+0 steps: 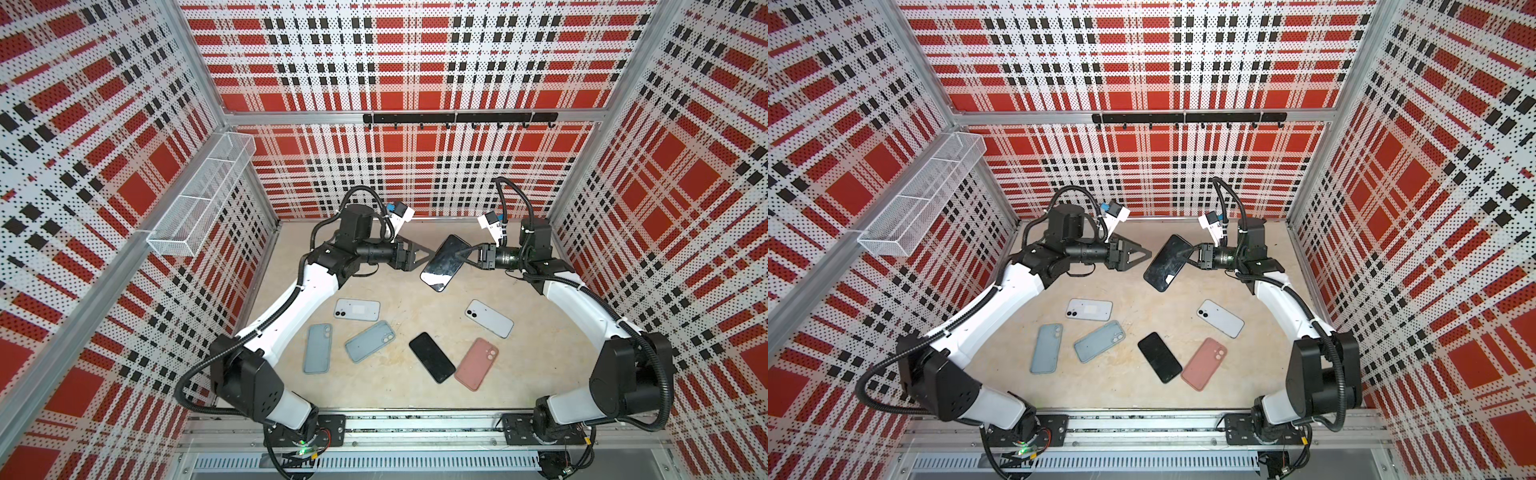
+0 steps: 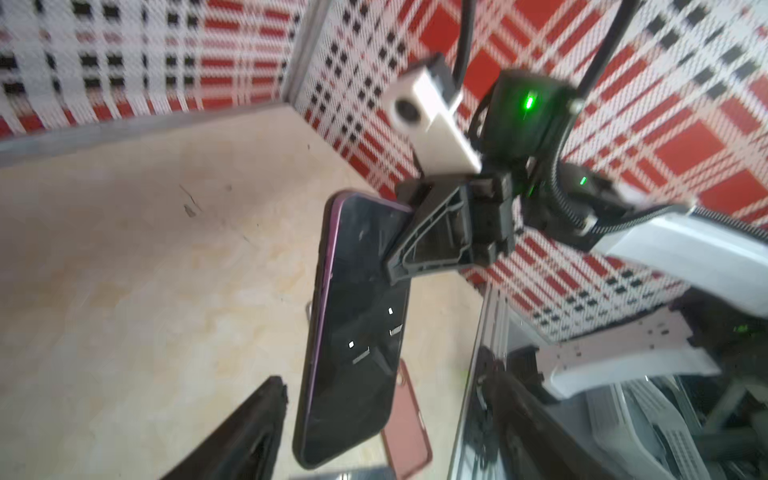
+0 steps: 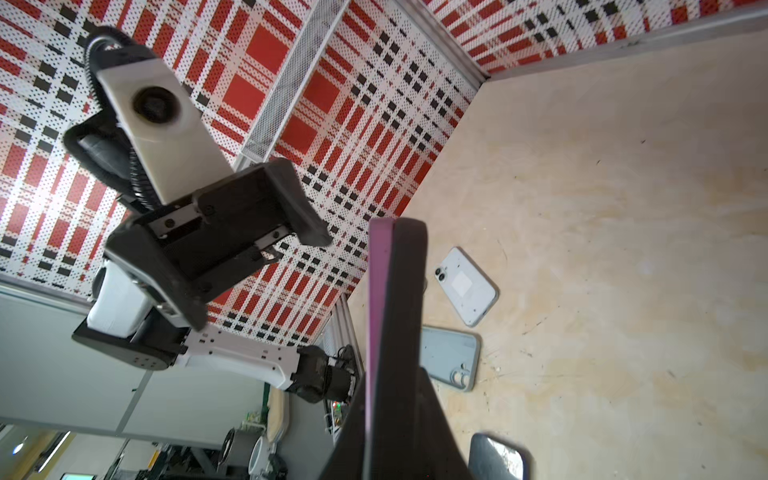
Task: Put the phone into the phone case
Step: 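Tilt the held case toward the robot with both grippers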
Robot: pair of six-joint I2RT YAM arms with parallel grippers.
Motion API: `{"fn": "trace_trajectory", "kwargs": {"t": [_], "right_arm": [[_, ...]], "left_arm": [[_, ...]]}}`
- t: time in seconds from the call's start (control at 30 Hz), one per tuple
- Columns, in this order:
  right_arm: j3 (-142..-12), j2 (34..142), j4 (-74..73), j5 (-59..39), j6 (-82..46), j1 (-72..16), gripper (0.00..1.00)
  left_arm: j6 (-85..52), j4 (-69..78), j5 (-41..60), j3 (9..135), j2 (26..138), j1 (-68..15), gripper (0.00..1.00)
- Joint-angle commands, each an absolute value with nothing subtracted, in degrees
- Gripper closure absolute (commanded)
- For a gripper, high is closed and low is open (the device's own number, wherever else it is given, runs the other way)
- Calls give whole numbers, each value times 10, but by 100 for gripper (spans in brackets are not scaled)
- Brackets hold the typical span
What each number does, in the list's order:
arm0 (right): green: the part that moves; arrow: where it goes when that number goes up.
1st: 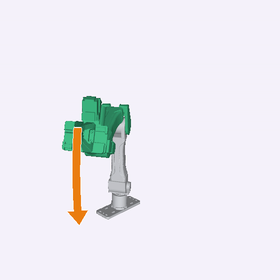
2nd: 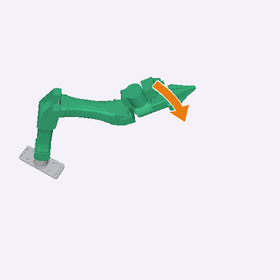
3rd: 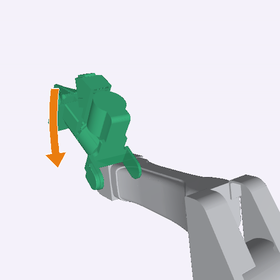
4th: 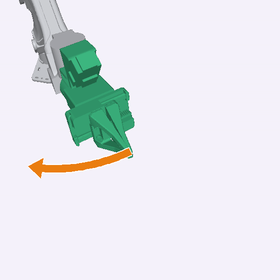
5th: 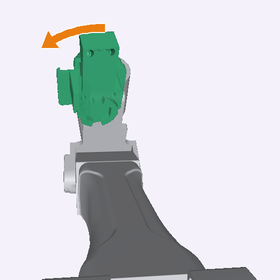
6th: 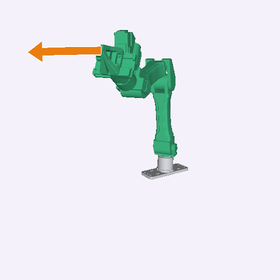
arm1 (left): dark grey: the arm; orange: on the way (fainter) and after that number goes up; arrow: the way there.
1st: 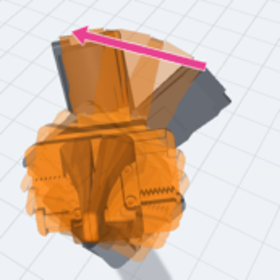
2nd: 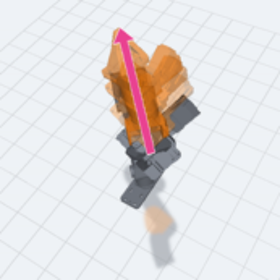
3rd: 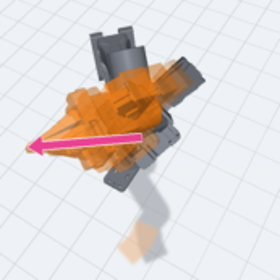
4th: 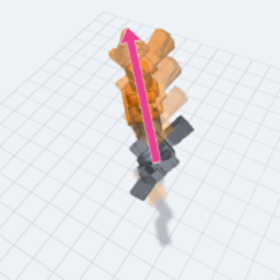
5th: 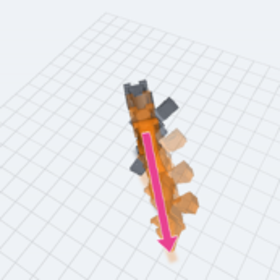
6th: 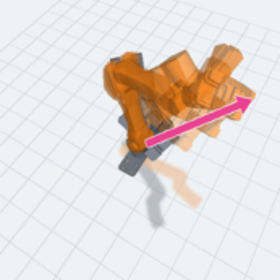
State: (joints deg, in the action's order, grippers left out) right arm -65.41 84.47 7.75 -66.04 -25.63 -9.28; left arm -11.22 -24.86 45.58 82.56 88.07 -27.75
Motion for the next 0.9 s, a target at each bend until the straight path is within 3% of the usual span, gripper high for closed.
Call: {"fn": "trace_trajectory", "kwargs": {"t": [0.0,0.43,0.63,0.8,0.87], "right_arm": [[-673,846,102,-729,-180,-91,100],[-658,889,-16,-781,-249,-91,100],[-587,912,-351,-809,-496,-91,100],[-585,1017,-812,-834,-871,-91,100],[-595,1037,-814,-837,-881,-94,100]], "left_arm": [[-40,-364,504,814,909,-276,22],[-99,-265,627,759,940,-283,44],[-127,-221,633,750,944,-297,56],[-157,-175,630,744,937,-299,63],[-160,-160,626,743,936,-298,67]]}}
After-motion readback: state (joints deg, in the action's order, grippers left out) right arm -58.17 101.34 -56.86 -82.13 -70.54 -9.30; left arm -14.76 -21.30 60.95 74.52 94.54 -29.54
